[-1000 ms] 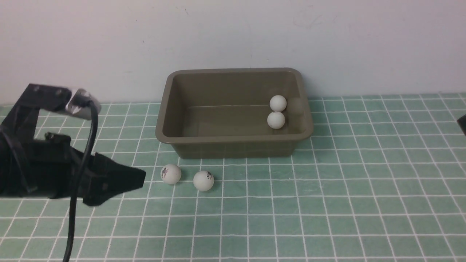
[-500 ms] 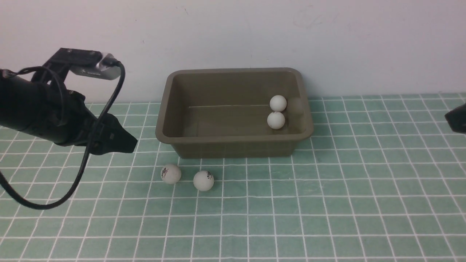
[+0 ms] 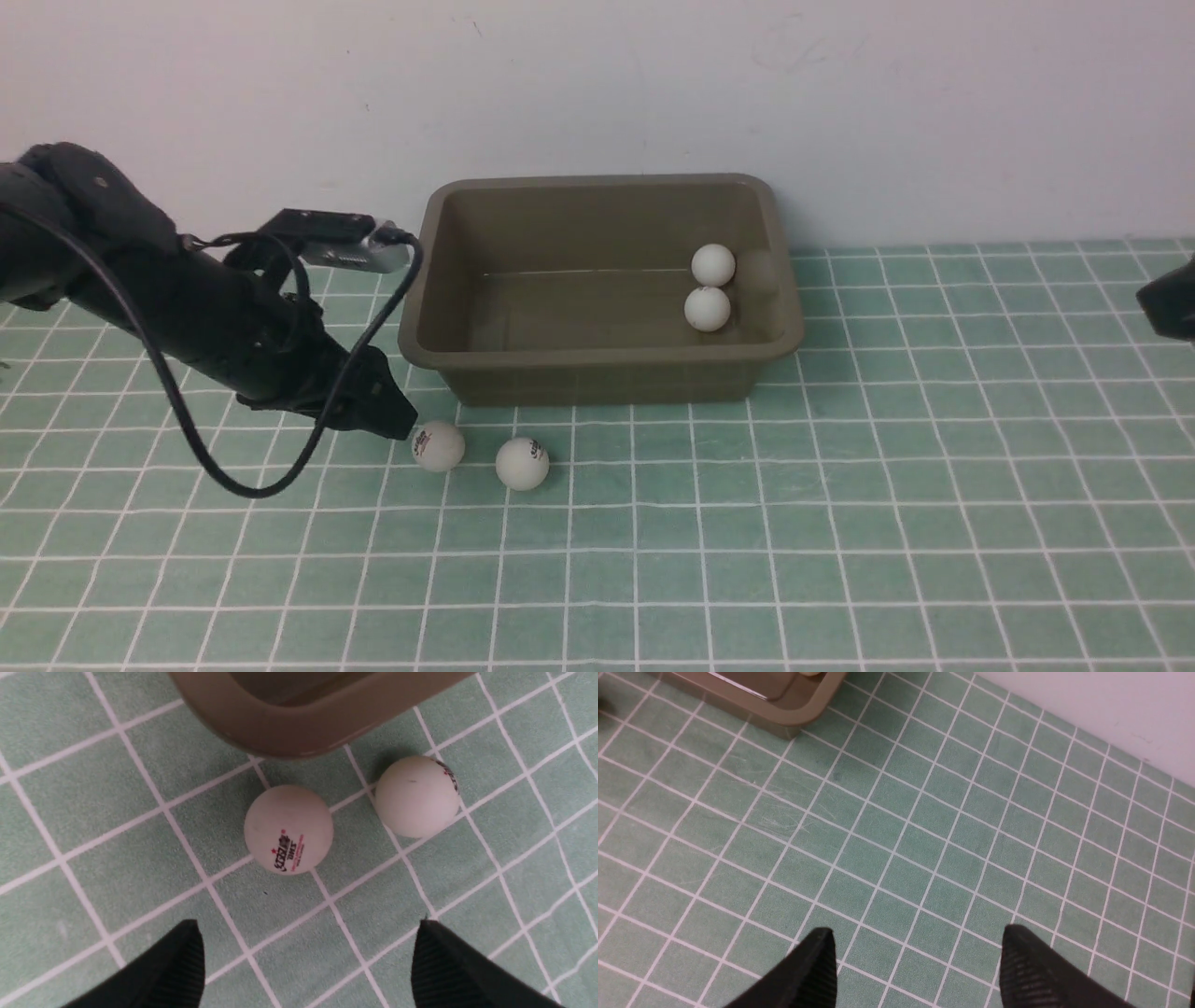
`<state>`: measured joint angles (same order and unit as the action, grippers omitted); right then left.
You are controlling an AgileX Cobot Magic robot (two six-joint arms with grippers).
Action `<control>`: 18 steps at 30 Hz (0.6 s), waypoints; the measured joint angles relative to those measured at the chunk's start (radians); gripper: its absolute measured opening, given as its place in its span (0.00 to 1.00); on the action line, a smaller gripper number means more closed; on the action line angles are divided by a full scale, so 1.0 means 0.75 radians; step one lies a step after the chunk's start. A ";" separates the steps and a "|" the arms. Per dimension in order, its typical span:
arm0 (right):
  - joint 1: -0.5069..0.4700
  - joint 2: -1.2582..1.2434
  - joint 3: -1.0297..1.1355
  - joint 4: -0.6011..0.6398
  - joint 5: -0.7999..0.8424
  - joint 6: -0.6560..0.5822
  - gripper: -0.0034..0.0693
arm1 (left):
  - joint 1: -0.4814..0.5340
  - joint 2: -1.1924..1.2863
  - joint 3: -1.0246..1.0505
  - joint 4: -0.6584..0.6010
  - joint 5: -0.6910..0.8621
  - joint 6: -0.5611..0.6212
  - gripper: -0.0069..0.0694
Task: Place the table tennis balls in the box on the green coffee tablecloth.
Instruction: 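Reach for and grasp a ping pong ball on the table beside the basket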
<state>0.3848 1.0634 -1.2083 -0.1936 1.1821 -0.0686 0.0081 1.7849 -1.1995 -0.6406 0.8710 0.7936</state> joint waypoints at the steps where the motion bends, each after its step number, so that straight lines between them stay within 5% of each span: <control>1: 0.000 0.000 0.000 0.001 0.000 0.000 0.64 | -0.007 0.027 -0.012 0.000 -0.007 0.001 0.79; 18: 0.000 0.000 0.000 0.005 0.000 0.000 0.64 | -0.154 0.160 -0.082 0.074 -0.210 0.001 0.79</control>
<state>0.3848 1.0634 -1.2083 -0.1897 1.1821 -0.0686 -0.1075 1.9051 -1.2609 -0.5850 0.7132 0.7947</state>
